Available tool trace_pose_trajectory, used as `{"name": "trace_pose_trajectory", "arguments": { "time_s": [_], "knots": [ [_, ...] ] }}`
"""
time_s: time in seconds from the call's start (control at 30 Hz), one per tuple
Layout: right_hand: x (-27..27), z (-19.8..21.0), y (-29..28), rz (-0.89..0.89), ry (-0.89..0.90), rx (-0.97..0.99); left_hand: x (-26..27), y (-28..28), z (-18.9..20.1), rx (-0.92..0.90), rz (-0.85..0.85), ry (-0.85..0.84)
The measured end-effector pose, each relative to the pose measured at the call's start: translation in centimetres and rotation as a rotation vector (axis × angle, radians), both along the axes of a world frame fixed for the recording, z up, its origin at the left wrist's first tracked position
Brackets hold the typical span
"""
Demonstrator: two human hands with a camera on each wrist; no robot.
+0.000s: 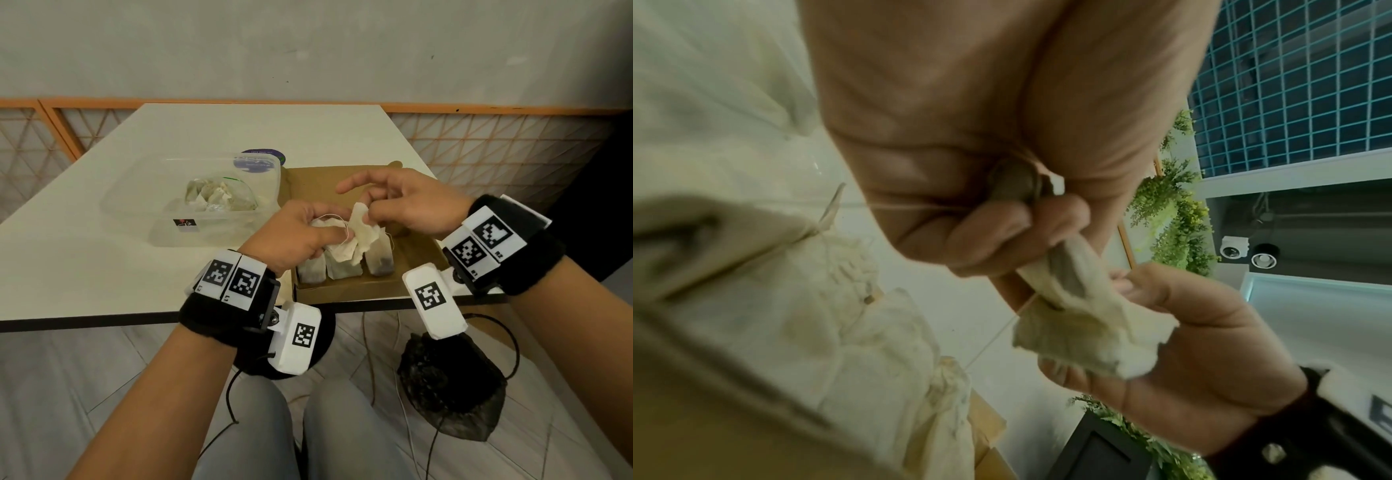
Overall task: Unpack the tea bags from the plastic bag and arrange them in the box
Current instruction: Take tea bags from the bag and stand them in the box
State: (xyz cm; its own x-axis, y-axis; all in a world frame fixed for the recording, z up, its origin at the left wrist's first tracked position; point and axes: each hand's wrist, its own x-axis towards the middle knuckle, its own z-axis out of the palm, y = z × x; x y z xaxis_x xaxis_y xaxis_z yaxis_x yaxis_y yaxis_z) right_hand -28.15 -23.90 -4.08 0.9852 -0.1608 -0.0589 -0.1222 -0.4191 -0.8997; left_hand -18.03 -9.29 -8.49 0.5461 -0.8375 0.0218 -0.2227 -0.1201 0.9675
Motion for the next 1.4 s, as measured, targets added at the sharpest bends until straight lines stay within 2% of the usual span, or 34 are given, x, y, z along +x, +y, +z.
{"name": "trace_pose_trajectory", "arguments": {
  "time_s": [0.07, 0.17, 0.3, 0.43, 0.5, 0.67, 0.73, 0.87, 1.07, 1.13, 1.23, 1.33, 1.4],
  "knots": [
    [0.0, -0.2, -0.2, -0.074, -0.038, 0.020, 0.0, -0.1, -0.3, -0.019, 0.072, 0.033],
    [0.0, -1.2, 0.1, -0.219, -0.027, 0.149, 0.1, -0.2, -0.6, -0.066, 0.182, 0.094],
    [-0.1, -3.1, 0.4, -0.188, 0.097, 0.115, 0.1, -0.2, -0.9, -0.105, 0.248, 0.138],
    [-0.2, -3.1, -0.4, -0.307, 0.019, 0.160, 0.5, -0.1, -1.6, -0.210, 0.416, 0.223],
    [-0.4, -2.6, -1.0, -0.313, 0.033, 0.145, 0.6, 0.1, -2.1, -0.226, 0.460, 0.264],
    [-0.3, -3.3, -1.0, -0.147, 0.330, 0.021, 0.5, 0.5, -2.8, -0.218, 0.457, 0.302],
    [-0.3, -4.0, -0.6, -0.150, 0.382, -0.024, 0.2, 0.6, -2.6, -0.225, 0.431, 0.318],
    [0.1, -5.0, -0.2, -0.258, 0.339, 0.001, 0.2, 0.7, -2.4, -0.225, 0.409, 0.316],
    [0.0, -4.8, 0.4, -0.403, 0.249, -0.136, 0.4, 0.9, -2.7, -0.212, 0.407, 0.314],
    [-0.5, -4.5, 0.5, -0.439, 0.152, -0.279, 0.6, 0.9, -2.9, -0.196, 0.415, 0.306],
    [-1.6, -4.2, 1.3, -0.283, 0.095, -0.469, 1.0, 1.0, -3.3, -0.172, 0.425, 0.293],
    [-2.3, -4.7, 2.0, -0.026, 0.255, -0.592, 1.0, 0.9, -3.3, -0.161, 0.434, 0.299],
    [-2.2, -5.0, 2.1, 0.040, 0.311, -0.663, 0.9, 0.8, -3.1, -0.169, 0.445, 0.316]
  ]
}}
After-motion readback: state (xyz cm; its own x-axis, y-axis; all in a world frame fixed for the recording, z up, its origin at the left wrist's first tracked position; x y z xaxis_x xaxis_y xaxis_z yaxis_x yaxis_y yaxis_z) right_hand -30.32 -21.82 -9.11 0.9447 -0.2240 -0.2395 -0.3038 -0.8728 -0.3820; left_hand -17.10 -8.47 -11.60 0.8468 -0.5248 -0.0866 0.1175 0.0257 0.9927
